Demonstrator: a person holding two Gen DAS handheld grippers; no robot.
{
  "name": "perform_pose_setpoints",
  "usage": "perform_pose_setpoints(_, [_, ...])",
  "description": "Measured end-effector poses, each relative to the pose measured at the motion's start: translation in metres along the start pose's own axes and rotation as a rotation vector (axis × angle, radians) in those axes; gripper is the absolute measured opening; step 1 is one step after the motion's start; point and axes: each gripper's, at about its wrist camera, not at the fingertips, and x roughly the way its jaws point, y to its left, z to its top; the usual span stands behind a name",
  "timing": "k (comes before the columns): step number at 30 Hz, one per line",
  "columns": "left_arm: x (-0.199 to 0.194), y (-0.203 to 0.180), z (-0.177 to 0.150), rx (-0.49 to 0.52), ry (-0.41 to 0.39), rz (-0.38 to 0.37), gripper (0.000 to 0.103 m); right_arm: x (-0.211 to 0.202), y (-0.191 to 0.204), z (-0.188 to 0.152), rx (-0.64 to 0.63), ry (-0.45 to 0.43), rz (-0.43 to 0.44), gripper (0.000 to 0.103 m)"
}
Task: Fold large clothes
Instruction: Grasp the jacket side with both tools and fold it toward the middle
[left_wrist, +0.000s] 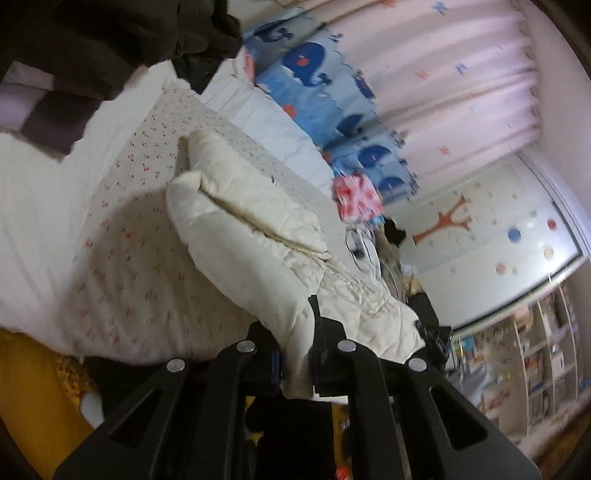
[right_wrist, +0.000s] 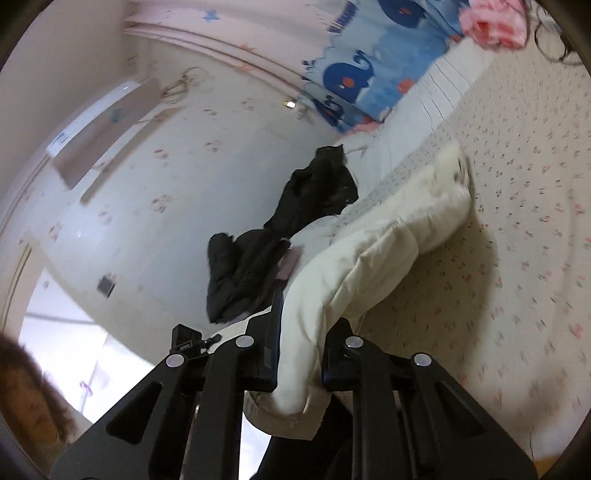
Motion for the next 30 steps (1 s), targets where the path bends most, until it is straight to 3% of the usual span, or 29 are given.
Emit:
perform_pose_setpoints(1, [-0.007, 0.000, -0.011, 0.026, 0.029, 0.006, 0.013, -0.013, 0.002, -0.014, -0.008, 0.025, -0.024, 0.015])
perform_pose_setpoints(3, [-0.016, 0.010, -0.040, 0.086, 0.120, 0.056, 0.021, -0.026, -0.007, -0.040, 0.008, 0.130, -0.070, 0.026])
perform_pose_setpoints(4, [-0.018, 0.022, -0.056, 0.105, 0.172, 0.115, 0.026, -0.036, -0.019, -0.057, 0.027, 0.171, -0.144, 0.032])
perform_pose_setpoints(5, [-0.019, 0.037, -0.068, 0.096, 0.219, 0.188, 0.036, -0.046, -0.033, -0.069, 0.062, 0.187, -0.213, 0.044])
perform_pose_setpoints(6, [-0.022, 0.050, -0.073, 0.074, 0.235, 0.245, 0.040, -0.066, -0.051, -0.077, 0.119, 0.160, -0.295, 0.053])
perform_pose_setpoints(8, [-0.043, 0.084, -0.077, -0.018, 0.194, 0.425, 0.042, -0.096, -0.067, -0.075, 0.184, 0.061, -0.380, 0.059])
perform_pose_setpoints(10, [-0.059, 0.092, -0.064, -0.062, 0.116, 0.460, 0.048, -0.101, -0.063, -0.058, 0.157, -0.001, -0.373, 0.064])
perform_pose_setpoints(12, [-0.055, 0.073, -0.040, 0.007, 0.023, 0.440, 0.073, -0.064, -0.047, -0.021, 0.054, 0.001, -0.339, 0.078])
perform_pose_setpoints(14, [-0.028, 0.047, -0.015, 0.101, -0.043, 0.414, 0.086, -0.010, -0.041, 0.012, -0.026, 0.048, -0.318, 0.082])
perform_pose_setpoints(18, [0.099, 0.017, 0.049, 0.229, -0.036, 0.311, 0.086, 0.145, -0.054, 0.072, -0.148, 0.185, -0.342, 0.082])
perform_pose_setpoints(22, [0.209, 0.019, 0.094, 0.266, -0.080, 0.372, 0.086, 0.245, -0.086, 0.097, -0.185, 0.224, -0.419, 0.082])
perform_pose_setpoints(25, [0.269, 0.056, 0.114, 0.186, -0.058, 0.447, 0.086, 0.288, -0.163, 0.096, -0.063, 0.314, -0.608, 0.080])
perform_pose_setpoints(27, [0.312, 0.103, 0.121, 0.076, 0.058, 0.578, 0.087, 0.289, -0.187, 0.095, -0.003, 0.312, -0.572, 0.079])
perform_pose_setpoints(28, [0.321, 0.122, 0.119, 0.028, 0.105, 0.558, 0.087, 0.283, -0.187, 0.098, 0.019, 0.301, -0.552, 0.079])
perform_pose_setpoints(30, [0.301, 0.138, 0.118, -0.066, 0.085, 0.467, 0.087, 0.257, -0.166, 0.098, 0.011, 0.279, -0.486, 0.080])
